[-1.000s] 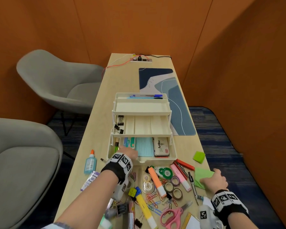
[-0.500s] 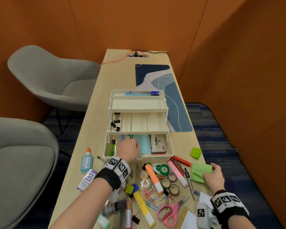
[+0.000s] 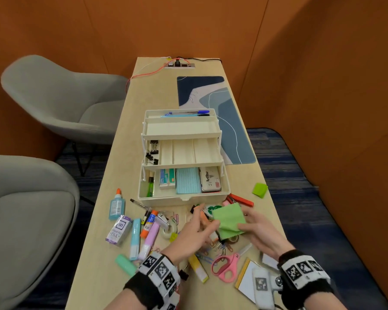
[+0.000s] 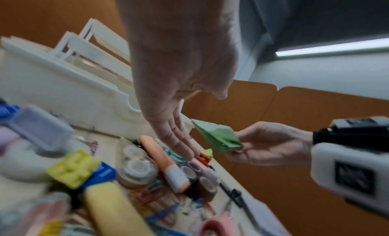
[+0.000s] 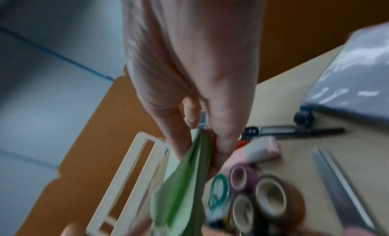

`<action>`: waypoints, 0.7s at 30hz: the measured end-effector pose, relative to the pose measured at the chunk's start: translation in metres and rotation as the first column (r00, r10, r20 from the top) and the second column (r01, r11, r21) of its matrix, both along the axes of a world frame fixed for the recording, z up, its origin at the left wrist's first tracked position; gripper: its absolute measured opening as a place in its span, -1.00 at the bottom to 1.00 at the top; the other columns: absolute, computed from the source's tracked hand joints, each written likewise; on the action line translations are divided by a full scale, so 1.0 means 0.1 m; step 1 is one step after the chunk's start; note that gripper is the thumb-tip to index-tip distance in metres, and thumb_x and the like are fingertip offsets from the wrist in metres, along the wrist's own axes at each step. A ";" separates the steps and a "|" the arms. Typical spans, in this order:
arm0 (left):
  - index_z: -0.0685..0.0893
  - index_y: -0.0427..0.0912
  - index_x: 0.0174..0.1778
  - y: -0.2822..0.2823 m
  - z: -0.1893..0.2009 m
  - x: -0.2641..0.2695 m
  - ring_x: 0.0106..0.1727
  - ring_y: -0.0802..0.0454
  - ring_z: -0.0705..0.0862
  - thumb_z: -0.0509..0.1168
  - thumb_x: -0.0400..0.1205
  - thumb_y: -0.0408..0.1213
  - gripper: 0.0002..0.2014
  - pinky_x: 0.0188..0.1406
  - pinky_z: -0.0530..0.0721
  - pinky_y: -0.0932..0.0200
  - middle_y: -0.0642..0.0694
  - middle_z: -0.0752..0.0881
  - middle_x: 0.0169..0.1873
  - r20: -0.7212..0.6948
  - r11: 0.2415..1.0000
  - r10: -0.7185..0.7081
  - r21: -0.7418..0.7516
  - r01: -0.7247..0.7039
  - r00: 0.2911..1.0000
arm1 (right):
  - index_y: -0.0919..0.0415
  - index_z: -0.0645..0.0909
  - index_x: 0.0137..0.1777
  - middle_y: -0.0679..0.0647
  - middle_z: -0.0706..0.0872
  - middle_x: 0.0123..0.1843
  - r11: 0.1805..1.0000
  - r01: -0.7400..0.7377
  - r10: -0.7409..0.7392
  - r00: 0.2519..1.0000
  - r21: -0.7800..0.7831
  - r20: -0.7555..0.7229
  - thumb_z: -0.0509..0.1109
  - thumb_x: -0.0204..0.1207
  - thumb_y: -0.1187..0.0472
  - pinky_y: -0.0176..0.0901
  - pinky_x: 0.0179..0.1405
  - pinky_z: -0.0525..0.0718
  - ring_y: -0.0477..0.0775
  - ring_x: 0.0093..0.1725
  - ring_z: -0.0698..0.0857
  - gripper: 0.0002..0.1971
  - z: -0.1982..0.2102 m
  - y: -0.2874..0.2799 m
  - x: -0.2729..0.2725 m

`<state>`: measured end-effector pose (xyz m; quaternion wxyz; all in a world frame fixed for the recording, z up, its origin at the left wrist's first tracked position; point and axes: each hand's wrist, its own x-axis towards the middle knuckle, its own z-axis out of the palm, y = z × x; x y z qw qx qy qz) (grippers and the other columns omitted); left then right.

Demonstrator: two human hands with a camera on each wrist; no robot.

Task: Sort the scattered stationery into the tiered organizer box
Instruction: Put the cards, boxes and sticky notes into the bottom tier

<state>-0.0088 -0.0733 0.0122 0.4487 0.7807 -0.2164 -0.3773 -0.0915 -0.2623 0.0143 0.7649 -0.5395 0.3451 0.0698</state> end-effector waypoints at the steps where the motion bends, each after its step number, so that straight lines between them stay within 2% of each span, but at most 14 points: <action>1: 0.00 0.20 0.59 -0.03 -0.03 -0.01 -0.13 0.16 0.77 0.28 0.61 0.08 -0.28 -0.08 0.72 0.23 0.04 0.69 0.02 -0.050 0.999 0.013 -0.032 -0.014 0.999 | 0.25 0.52 0.29 0.35 0.70 0.22 0.997 -0.075 0.075 0.997 -0.014 -0.002 0.24 0.49 0.62 0.23 0.29 0.61 0.33 0.19 0.71 -0.57 0.00 0.09 0.00; 2: -0.02 0.19 0.60 -0.04 -0.06 -0.01 -0.15 0.13 0.78 0.35 0.61 -0.05 -0.23 -0.08 0.75 0.18 0.08 0.67 0.03 -0.081 0.998 0.024 -0.064 -0.029 0.996 | 0.21 0.53 0.30 0.31 0.72 0.21 0.990 -0.138 0.138 0.990 -0.010 0.003 0.29 0.49 0.58 0.23 0.29 0.62 0.31 0.18 0.72 -0.57 -0.01 0.17 0.00; 4: 0.03 0.19 0.60 -0.01 -0.09 0.01 -0.29 0.07 0.77 0.36 0.60 -0.34 -0.21 -0.19 0.78 0.11 0.06 0.66 0.05 -0.094 0.997 0.018 -0.072 -0.025 0.995 | 0.18 0.53 0.34 0.24 0.75 0.19 0.976 -0.215 0.215 0.977 -0.028 0.002 0.36 0.52 0.44 0.16 0.21 0.67 0.27 0.17 0.73 -0.61 -0.06 0.25 -0.03; 6: 0.14 0.24 0.55 0.05 -0.07 0.03 -0.35 0.09 0.73 0.33 0.59 -0.44 -0.25 -0.26 0.77 0.12 0.00 0.62 0.17 -0.043 0.999 -0.016 -0.045 0.014 0.999 | 0.19 0.55 0.34 0.20 0.76 0.15 0.967 -0.220 0.219 0.975 -0.126 -0.029 0.36 0.57 0.27 0.01 0.02 0.73 0.19 0.10 0.75 -0.66 -0.08 0.23 -0.10; 8: 0.23 0.22 0.51 0.12 -0.05 0.04 -0.37 0.25 0.66 0.28 0.61 -0.47 -0.33 -0.34 0.70 0.28 0.02 0.58 0.23 -0.022 0.998 -0.032 -0.053 0.030 0.999 | 0.20 0.60 0.30 0.25 0.77 0.07 0.958 -0.151 0.139 0.988 -0.243 -0.064 0.33 0.60 0.21 -0.12 -0.13 0.73 0.10 -0.02 0.75 -0.71 -0.10 0.11 -0.23; 9: 0.28 0.19 0.49 0.16 -0.05 0.05 -0.43 0.34 0.62 0.26 0.62 -0.49 -0.37 -0.42 0.61 0.38 0.02 0.57 0.19 -0.023 0.998 -0.030 -0.059 0.029 0.999 | 0.20 0.61 0.28 0.26 0.76 0.04 0.930 -0.113 0.084 0.992 -0.350 -0.095 0.33 0.60 0.21 -0.16 -0.14 0.70 0.07 -0.03 0.73 -0.73 -0.12 0.02 -0.31; 10: 0.35 0.17 0.44 0.20 -0.06 0.07 -0.47 0.36 0.61 0.24 0.63 -0.51 -0.42 -0.47 0.55 0.43 0.02 0.57 0.14 -0.017 0.998 -0.022 -0.062 0.021 1.000 | 0.18 0.61 0.28 0.23 0.74 0.05 0.851 -0.113 0.034 0.987 -0.513 -0.160 0.35 0.59 0.21 -0.17 -0.07 0.67 0.06 0.03 0.70 -0.72 -0.15 -0.09 -0.40; 11: 0.44 0.16 0.38 0.23 -0.09 0.10 -0.45 0.36 0.60 0.23 0.63 -0.51 -0.48 -0.48 0.52 0.46 0.00 0.59 0.14 0.000 0.998 -0.019 -0.057 0.019 1.000 | 0.14 0.57 0.31 0.19 0.69 0.13 0.713 -0.186 -0.009 0.962 -0.676 -0.273 0.37 0.56 0.18 -0.11 0.06 0.62 0.08 0.15 0.64 -0.68 -0.19 -0.20 -0.50; 12: 0.54 0.14 0.30 0.26 -0.12 0.12 -0.43 0.34 0.58 0.23 0.63 -0.51 -0.55 -0.46 0.50 0.48 0.00 0.61 0.15 0.014 0.998 -0.022 -0.054 0.023 1.000 | 0.09 0.49 0.39 0.17 0.58 0.26 0.561 -0.310 -0.050 0.913 -0.767 -0.406 0.39 0.54 0.13 0.00 0.21 0.57 0.13 0.26 0.55 -0.58 -0.25 -0.30 -0.59; 13: 0.63 0.10 0.20 0.28 -0.15 0.15 -0.44 0.32 0.54 0.23 0.64 -0.49 -0.62 -0.46 0.47 0.48 0.01 0.64 0.10 0.011 0.998 -0.018 -0.052 0.019 1.000 | 0.03 0.37 0.47 0.17 0.47 0.36 0.465 -0.433 -0.084 0.847 -0.772 -0.525 0.41 0.51 0.07 0.09 0.31 0.50 0.17 0.34 0.46 -0.46 -0.31 -0.36 -0.68; 14: 0.70 0.02 0.10 0.30 -0.16 0.17 -0.48 0.31 0.49 0.23 0.64 -0.49 -0.69 -0.48 0.42 0.46 0.02 0.66 -0.04 -0.004 0.998 -0.003 -0.058 0.003 1.000 | 0.00 0.24 0.54 0.17 0.37 0.42 0.455 -0.512 -0.087 0.789 -0.729 -0.609 0.42 0.48 0.03 0.15 0.36 0.43 0.20 0.39 0.40 -0.34 -0.38 -0.41 -0.75; 16: 0.77 -0.09 -0.02 0.31 -0.17 0.19 -0.57 0.25 0.39 0.23 0.66 -0.47 -0.75 -0.53 0.35 0.36 0.06 0.59 -0.33 -0.034 0.997 0.046 -0.057 -0.048 0.998 | 0.03 0.11 0.60 0.19 0.28 0.46 0.564 -0.528 -0.019 0.760 -0.635 -0.649 0.47 0.43 0.02 0.16 0.39 0.43 0.23 0.40 0.40 -0.19 -0.48 -0.44 -0.84; 18: 0.78 -0.07 -0.03 0.31 -0.17 0.21 -0.58 0.21 0.38 0.25 0.66 -0.44 -0.76 -0.53 0.35 0.32 -0.03 0.61 -0.30 -0.033 0.993 0.091 -0.067 -0.093 0.995 | 0.08 0.14 0.61 0.22 0.28 0.42 0.617 -0.469 -0.016 0.795 -0.632 -0.606 0.49 0.42 0.08 0.12 0.38 0.46 0.24 0.35 0.45 -0.18 -0.54 -0.44 -0.90; 21: 0.76 -0.03 0.02 0.29 -0.12 0.24 -0.57 0.27 0.45 0.31 0.62 -0.41 -0.79 -0.51 0.45 0.39 -0.20 0.66 -0.19 -0.018 0.988 0.140 -0.069 -0.141 0.990 | 0.10 0.24 0.55 0.22 0.30 0.34 0.582 -0.416 -0.096 0.818 -0.699 -0.567 0.54 0.38 0.15 0.09 0.34 0.50 0.24 0.29 0.46 -0.23 -0.53 -0.44 -0.90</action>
